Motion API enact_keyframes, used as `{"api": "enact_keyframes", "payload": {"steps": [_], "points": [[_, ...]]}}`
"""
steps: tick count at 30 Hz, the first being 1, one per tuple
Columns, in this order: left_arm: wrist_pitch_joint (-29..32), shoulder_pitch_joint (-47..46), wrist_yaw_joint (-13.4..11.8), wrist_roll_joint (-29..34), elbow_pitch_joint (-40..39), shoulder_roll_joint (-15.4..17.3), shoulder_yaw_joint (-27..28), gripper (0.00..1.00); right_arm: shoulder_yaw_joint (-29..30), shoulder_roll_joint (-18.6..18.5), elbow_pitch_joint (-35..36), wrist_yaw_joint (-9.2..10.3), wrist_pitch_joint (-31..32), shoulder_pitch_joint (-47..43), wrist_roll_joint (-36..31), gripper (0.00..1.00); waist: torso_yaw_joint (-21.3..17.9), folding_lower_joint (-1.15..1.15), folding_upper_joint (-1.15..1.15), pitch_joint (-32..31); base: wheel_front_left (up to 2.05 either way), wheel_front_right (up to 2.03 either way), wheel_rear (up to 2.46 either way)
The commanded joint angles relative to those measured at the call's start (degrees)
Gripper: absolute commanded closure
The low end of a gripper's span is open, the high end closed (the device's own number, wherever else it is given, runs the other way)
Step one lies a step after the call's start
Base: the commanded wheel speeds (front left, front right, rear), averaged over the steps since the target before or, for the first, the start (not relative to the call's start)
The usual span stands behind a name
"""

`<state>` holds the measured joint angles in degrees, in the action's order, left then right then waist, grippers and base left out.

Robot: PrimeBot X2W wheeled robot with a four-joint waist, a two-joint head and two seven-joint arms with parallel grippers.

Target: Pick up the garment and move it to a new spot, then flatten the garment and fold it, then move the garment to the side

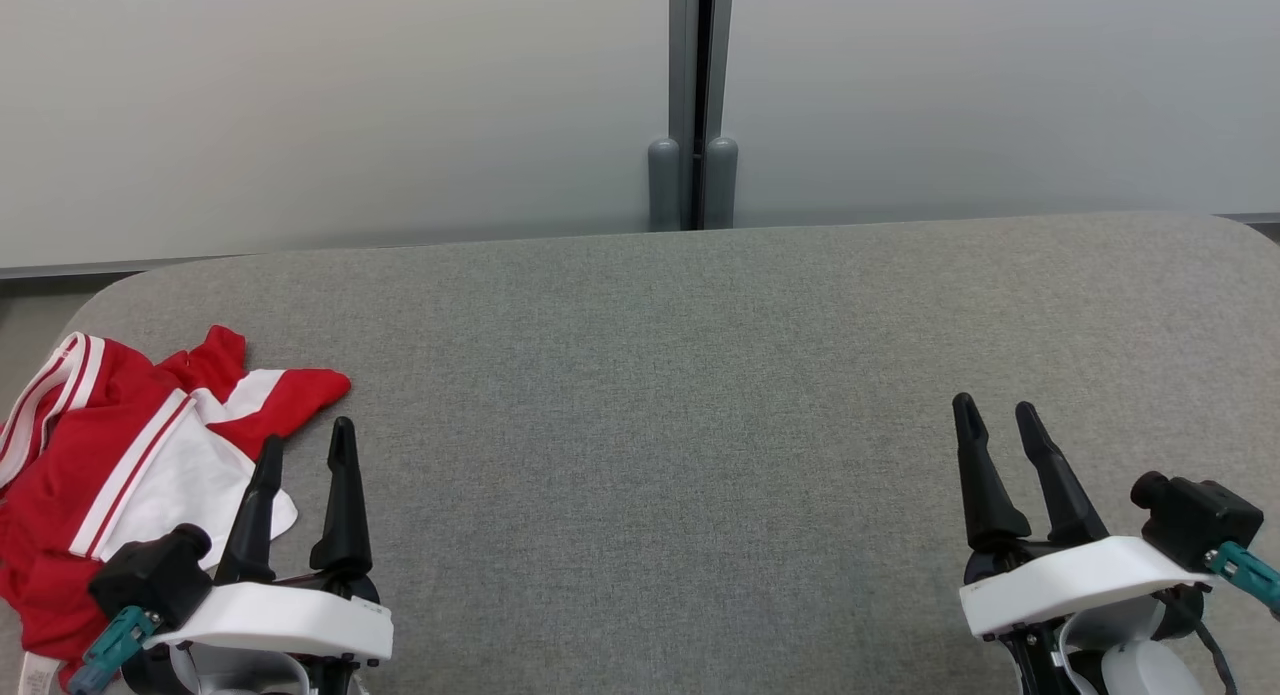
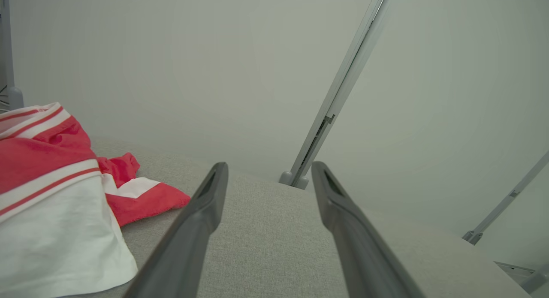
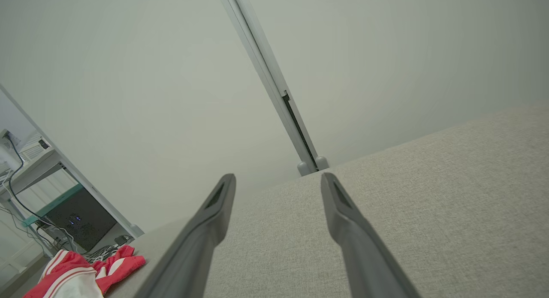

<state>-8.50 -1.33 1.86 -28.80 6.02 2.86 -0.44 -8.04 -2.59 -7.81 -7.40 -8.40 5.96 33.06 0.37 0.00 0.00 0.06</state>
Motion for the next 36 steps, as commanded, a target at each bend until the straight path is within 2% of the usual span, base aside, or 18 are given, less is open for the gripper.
{"api": "enact_keyframes", "payload": {"steps": [1,18,36], "points": [[-0.49,0.09,-0.29,1.30,-0.53,0.45,-0.05,0.00,-0.21,-0.59,0.54,-0.10,-0.64,1.16,-1.29,0.00,0.01,0.00,0.00,-0.01,0.00,0.00,0.00],[-2.83,0.40,-0.87,10.61,-1.05,0.56,-1.17,0.00,-1.20,-0.58,-0.38,-0.12,-3.00,1.63,-11.02,0.00,0.14,0.00,0.00,-0.04,0.00,0.00,0.00],[-4.94,0.50,-1.03,18.42,-1.76,0.50,-1.57,0.00,-2.00,-0.44,-1.16,-0.14,-5.10,2.05,-18.37,0.00,0.10,0.00,0.00,-0.01,0.00,0.00,0.00]]}}
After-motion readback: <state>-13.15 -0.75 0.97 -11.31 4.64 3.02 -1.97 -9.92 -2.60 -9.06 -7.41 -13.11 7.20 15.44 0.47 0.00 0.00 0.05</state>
